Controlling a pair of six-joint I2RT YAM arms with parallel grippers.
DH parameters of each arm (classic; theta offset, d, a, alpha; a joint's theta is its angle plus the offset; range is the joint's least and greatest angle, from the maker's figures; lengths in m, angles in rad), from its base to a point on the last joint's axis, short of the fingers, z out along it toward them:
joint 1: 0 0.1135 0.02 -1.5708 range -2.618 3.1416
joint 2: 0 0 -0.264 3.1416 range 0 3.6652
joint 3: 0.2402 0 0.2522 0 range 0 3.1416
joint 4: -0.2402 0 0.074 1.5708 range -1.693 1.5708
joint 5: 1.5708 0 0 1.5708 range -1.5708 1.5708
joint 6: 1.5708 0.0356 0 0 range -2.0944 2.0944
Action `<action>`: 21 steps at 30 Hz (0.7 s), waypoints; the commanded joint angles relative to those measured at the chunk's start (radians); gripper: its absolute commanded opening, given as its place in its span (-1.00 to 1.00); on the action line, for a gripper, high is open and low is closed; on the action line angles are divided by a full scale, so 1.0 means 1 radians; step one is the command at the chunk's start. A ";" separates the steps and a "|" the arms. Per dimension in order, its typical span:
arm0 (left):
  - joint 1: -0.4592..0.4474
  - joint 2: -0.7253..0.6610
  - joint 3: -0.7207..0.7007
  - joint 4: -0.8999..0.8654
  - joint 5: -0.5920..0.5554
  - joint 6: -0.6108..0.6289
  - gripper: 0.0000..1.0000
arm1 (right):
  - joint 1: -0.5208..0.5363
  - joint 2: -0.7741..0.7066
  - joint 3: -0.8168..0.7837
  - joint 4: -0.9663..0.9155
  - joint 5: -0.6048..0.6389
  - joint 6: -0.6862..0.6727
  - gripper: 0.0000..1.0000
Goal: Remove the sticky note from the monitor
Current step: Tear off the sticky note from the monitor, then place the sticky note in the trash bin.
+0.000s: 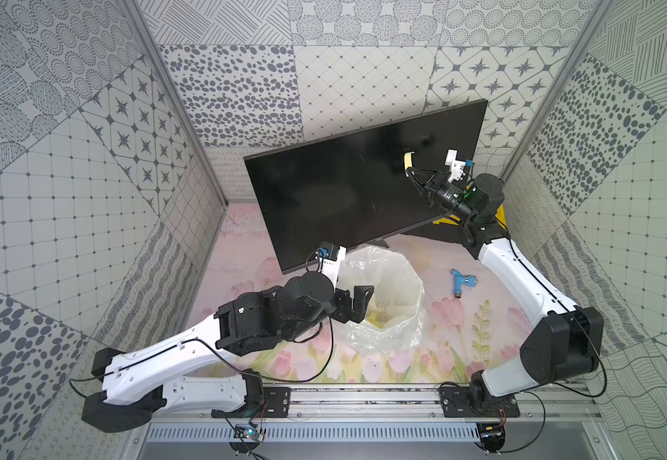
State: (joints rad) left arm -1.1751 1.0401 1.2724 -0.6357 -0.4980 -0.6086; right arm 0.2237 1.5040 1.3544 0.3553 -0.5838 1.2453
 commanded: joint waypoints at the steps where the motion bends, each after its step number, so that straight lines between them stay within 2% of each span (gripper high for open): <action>1: 0.000 0.001 -0.006 0.048 -0.012 0.001 0.99 | -0.003 -0.075 -0.032 0.039 -0.020 -0.005 -1.00; 11: 0.001 -0.002 -0.007 0.053 -0.023 0.002 0.99 | 0.006 -0.248 -0.106 -0.103 -0.097 -0.063 -1.00; 16: 0.000 -0.027 -0.008 0.042 -0.067 -0.016 0.99 | 0.067 -0.324 -0.119 -0.387 -0.179 -0.245 -1.00; 21: 0.000 -0.061 -0.007 0.029 -0.120 -0.028 0.98 | 0.168 -0.394 -0.131 -0.653 -0.207 -0.412 -1.00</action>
State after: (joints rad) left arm -1.1751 1.0035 1.2678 -0.6350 -0.5430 -0.6209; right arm 0.3592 1.1412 1.2339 -0.1101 -0.7498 0.9779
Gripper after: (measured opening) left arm 0.992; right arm 0.069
